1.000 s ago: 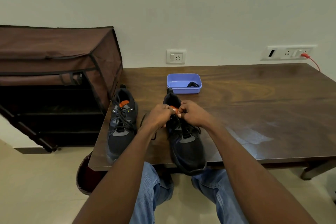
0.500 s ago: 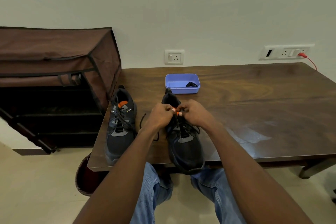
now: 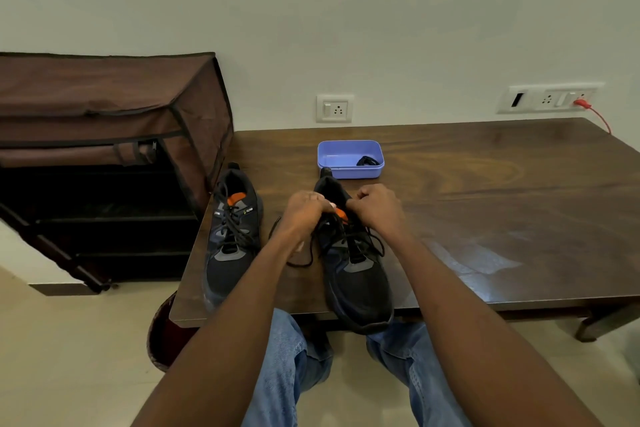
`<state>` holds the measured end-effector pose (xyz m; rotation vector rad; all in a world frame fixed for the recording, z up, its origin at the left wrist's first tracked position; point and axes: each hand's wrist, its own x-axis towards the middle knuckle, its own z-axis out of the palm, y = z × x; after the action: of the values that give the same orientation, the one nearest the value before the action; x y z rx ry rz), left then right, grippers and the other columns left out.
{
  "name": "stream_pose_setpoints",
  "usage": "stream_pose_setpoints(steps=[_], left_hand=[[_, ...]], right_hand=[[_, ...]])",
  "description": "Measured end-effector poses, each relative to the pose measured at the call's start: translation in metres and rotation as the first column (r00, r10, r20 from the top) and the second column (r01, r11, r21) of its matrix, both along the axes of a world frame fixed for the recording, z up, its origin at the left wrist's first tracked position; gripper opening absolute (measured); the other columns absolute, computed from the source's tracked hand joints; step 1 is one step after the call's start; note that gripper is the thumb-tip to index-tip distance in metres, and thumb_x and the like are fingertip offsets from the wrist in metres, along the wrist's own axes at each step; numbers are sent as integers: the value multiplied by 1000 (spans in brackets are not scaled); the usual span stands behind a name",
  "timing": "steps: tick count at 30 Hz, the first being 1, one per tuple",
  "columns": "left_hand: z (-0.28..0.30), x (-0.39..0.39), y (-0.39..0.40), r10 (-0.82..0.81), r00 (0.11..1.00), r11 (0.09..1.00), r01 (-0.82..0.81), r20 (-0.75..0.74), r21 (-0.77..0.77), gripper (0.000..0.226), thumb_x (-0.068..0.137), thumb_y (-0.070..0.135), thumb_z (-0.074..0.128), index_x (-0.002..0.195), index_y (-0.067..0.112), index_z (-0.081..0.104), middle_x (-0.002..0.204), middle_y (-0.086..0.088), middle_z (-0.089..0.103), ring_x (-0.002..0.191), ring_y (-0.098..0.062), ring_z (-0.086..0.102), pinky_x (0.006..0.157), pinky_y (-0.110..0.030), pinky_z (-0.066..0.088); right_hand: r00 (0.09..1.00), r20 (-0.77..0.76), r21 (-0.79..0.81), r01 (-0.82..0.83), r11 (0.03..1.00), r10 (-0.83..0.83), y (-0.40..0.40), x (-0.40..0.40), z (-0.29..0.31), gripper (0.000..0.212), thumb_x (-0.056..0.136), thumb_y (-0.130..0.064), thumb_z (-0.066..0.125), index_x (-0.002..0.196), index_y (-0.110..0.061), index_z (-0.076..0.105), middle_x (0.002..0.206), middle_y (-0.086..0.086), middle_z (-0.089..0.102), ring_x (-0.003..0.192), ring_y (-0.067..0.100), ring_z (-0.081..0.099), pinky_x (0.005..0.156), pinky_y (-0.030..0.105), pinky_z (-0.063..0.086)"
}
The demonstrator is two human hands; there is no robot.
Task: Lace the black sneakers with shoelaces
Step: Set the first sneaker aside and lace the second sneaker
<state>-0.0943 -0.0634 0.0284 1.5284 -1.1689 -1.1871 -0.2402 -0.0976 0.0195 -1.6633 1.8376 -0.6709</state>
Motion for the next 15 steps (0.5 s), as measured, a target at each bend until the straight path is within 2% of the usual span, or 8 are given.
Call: stream_pose_setpoints(steps=[3, 5, 6, 8, 9, 12, 14, 15], left_hand=[[-4, 7, -1, 63, 998, 997, -64, 18, 43, 10, 81, 1, 61, 71, 3, 61, 63, -2, 58, 53, -7, 54, 46, -16, 42], [-10, 7, -5, 42, 989, 999, -41, 145, -10, 21, 80, 5, 59, 60, 8, 54, 54, 3, 54, 45, -3, 47, 45, -18, 39], [-11, 4, -6, 31, 977, 998, -20, 210, -57, 24, 78, 9, 59, 56, 10, 53, 58, 1, 56, 47, -4, 48, 47, -20, 39], [-16, -1, -10, -8, 967, 995, 32, 256, -90, 25, 76, 13, 61, 51, 18, 60, 73, -9, 60, 57, -9, 54, 52, -21, 41], [-19, -3, -11, -46, 961, 994, 72, 272, -83, 32, 78, 14, 63, 47, 20, 60, 74, -9, 57, 61, -11, 54, 55, -23, 42], [-24, -5, -12, -113, 896, 987, 151, 430, -55, 42, 82, 27, 70, 43, 28, 57, 71, 2, 52, 78, -19, 52, 71, -32, 40], [-19, -3, -10, -93, 912, 981, 152, 400, -118, 40, 86, 18, 74, 51, 27, 57, 74, 3, 55, 76, -15, 56, 68, -26, 43], [-14, -1, -7, -53, 951, 985, 100, 304, -142, 33, 86, 12, 74, 59, 22, 58, 79, 0, 60, 76, -12, 59, 66, -21, 45]], right_hand=[[1000, -2, 33, -5, 999, 6, 0, 0, 0, 19, 82, -31, 66, 78, -13, 71, 75, 5, 71, 75, 21, 69, 73, 34, 52], [1000, -7, 31, 0, 1000, 1, 1, 1, -1, 20, 82, -32, 65, 79, -14, 71, 74, 4, 71, 75, 21, 69, 73, 33, 53], [1000, -11, 23, 1, 1000, -1, 1, 2, -2, 20, 81, -32, 64, 78, -13, 71, 73, 4, 71, 75, 21, 69, 73, 34, 54], [1000, -3, 22, -1, 1000, 1, 2, 4, -3, 21, 81, -31, 64, 78, -12, 71, 74, 5, 71, 75, 22, 69, 75, 38, 56], [1000, 5, 28, 0, 1000, 0, 2, 5, -3, 21, 80, -31, 64, 78, -11, 71, 74, 5, 71, 75, 22, 69, 75, 39, 56], [1000, 16, 61, 24, 998, -25, 1, 3, -4, 26, 79, -32, 66, 77, -7, 68, 75, 6, 70, 74, 23, 67, 69, 38, 53], [999, 37, 83, 33, 996, -36, 0, 3, -5, 27, 80, -33, 66, 68, -10, 62, 68, 5, 64, 67, 22, 62, 61, 35, 48], [998, 47, 87, 36, 996, -40, 0, 3, -5, 27, 80, -34, 66, 65, -13, 58, 65, 4, 60, 64, 20, 59, 58, 34, 44]])
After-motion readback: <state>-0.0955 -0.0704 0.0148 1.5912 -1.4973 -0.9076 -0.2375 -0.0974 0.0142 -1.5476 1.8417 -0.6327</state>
